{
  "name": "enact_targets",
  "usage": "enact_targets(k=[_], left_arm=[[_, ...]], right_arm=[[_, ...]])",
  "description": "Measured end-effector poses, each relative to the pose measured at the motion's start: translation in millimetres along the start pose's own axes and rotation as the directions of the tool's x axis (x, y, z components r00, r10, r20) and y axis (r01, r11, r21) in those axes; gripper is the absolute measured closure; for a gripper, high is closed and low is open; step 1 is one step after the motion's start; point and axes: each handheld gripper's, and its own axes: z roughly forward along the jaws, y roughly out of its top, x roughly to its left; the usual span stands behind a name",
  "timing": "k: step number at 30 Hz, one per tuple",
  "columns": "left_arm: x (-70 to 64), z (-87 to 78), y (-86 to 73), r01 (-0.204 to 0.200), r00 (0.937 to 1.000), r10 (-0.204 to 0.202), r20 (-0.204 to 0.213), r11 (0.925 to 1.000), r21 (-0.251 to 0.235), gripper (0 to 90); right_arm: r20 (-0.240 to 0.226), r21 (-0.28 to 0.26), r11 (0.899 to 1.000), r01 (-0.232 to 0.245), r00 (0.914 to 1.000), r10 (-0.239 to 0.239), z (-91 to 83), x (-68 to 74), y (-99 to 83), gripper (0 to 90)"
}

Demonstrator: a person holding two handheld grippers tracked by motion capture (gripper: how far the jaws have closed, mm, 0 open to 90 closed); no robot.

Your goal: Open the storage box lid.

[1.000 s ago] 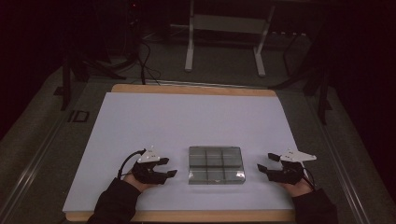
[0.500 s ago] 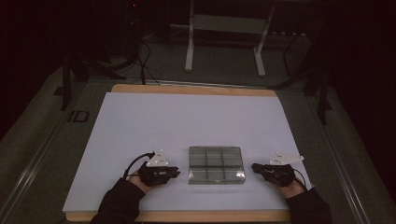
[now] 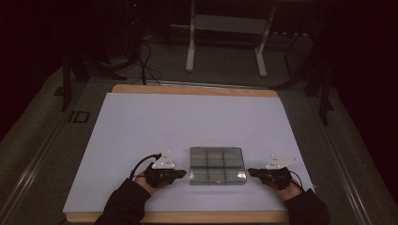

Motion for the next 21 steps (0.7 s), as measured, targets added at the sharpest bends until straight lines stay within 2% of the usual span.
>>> enact_targets(k=[12, 21], left_arm=[[-1.5, 6.9, 3.8, -0.008, 0.9999, 0.008, 0.009, 1.0000, -0.005, 90.0], [-2.0, 5.0, 7.3, -0.015, 0.9998, 0.015, 0.010, 0.9999, -0.001, 90.0]], right_arm=[[-0.033, -0.015, 1.000, 0.022, 0.9992, -0.022, 2.5, 6.3, 7.1, 89.9], [-0.037, -0.011, 0.999, 0.031, 0.9988, -0.031, 3.7, 8.2, 9.3, 90.0]])
